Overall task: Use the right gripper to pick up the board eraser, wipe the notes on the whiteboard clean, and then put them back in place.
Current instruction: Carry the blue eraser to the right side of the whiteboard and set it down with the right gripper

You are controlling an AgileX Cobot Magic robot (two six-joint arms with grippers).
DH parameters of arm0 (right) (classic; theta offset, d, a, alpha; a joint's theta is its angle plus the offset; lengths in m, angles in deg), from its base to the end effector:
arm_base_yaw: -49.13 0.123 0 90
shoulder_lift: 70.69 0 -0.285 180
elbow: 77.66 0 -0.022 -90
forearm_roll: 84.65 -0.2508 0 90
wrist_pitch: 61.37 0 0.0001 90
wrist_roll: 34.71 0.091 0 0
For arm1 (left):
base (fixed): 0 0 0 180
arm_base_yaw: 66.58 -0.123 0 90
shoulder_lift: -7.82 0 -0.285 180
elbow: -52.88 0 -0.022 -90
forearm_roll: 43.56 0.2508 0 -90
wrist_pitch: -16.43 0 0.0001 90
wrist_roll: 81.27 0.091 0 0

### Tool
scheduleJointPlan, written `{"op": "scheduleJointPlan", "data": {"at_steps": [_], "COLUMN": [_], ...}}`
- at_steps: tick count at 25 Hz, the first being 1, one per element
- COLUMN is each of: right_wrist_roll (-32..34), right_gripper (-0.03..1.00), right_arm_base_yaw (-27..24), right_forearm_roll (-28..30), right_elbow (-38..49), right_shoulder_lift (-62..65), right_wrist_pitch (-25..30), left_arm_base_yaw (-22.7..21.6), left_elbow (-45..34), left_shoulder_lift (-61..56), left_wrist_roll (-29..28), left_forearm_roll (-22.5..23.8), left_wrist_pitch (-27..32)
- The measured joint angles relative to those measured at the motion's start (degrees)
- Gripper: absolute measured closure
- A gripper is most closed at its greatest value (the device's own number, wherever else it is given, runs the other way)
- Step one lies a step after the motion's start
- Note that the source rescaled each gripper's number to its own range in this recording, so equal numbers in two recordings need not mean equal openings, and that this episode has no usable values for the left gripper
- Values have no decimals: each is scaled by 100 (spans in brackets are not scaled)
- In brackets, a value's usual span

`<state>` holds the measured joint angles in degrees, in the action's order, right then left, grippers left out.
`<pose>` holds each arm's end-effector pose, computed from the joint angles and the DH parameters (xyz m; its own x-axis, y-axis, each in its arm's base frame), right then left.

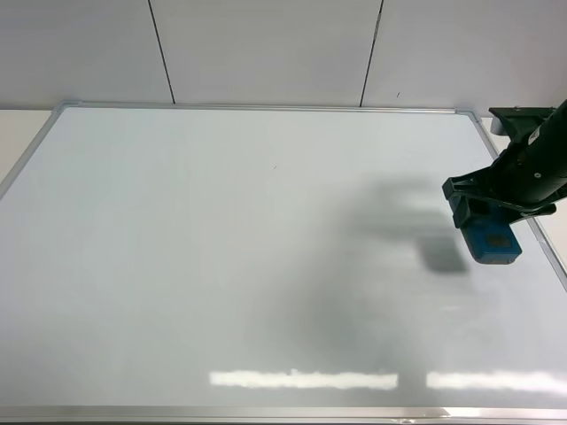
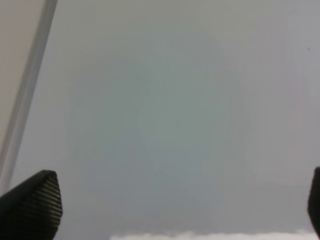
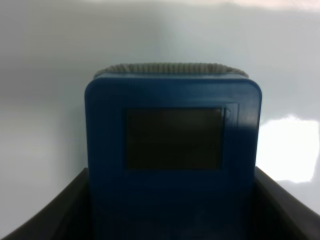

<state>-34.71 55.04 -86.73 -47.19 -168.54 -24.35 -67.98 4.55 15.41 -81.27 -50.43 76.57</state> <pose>0.2706 0.0300 0.1790 -0.9650 -0.0708 -0.2527 -0.0805 0.9963 0.0285 -0.0055 -0.0096 0.2798 -0.4397 -0.0703 -0.8954 0.0428 0.9942 -0.0991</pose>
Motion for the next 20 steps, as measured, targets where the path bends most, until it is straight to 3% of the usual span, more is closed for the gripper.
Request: {"op": "scheduleJointPlan", "data": {"at_steps": [9, 20], "right_wrist_roll": [0, 0], "right_gripper": [97, 97], "right_arm_base_yaw": [0, 0], "right_forearm_roll": [-130, -171], "right_elbow": [512, 559], "right_shoulder_lift": [0, -414], "right_wrist_pitch": [-727, -851], "left_arm_base_yaw": [0, 0], "left_elbow": [0, 0], "left_shoulder_lift": [0, 0], "left_wrist_roll": [0, 0], "left_forearm_roll": [0, 0], "left_wrist_pitch": [0, 0]}}
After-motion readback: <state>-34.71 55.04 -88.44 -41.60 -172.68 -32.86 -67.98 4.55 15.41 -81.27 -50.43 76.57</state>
